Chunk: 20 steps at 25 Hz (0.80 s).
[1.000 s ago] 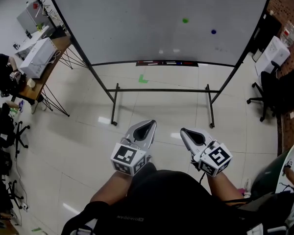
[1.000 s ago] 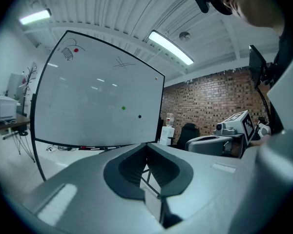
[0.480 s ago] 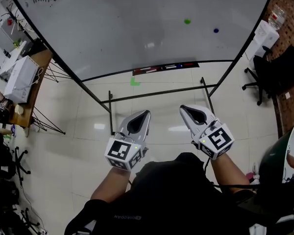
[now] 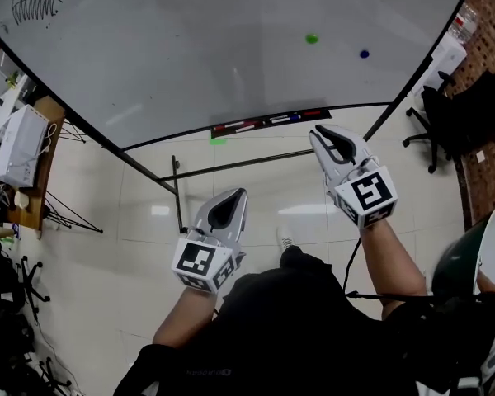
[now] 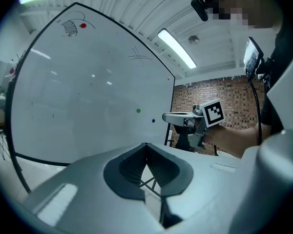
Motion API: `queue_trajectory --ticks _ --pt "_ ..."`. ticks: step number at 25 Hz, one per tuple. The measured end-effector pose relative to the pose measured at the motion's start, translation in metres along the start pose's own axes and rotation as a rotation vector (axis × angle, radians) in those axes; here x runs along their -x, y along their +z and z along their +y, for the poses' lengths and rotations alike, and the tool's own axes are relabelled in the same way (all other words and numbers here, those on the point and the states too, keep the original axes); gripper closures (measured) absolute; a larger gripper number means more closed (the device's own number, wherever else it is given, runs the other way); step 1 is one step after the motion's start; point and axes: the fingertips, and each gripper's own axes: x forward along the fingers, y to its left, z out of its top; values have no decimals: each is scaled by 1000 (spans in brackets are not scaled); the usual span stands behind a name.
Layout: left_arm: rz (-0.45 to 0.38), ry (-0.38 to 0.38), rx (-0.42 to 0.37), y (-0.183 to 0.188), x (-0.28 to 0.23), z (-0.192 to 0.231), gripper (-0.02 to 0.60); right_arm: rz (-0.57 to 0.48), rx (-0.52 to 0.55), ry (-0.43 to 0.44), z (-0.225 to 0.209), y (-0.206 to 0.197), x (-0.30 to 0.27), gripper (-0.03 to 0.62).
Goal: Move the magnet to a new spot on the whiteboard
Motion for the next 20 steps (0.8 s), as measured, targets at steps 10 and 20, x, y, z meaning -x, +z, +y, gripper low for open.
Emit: queue_trajectory --ticks 10,20 --pt "-35 139 -2 17 -44 39 565 -54 149 -168 -128 17 -94 515" --pt "-25 194 5 18 -61 45 565 -15 159 -221 -177 5 -152 439"
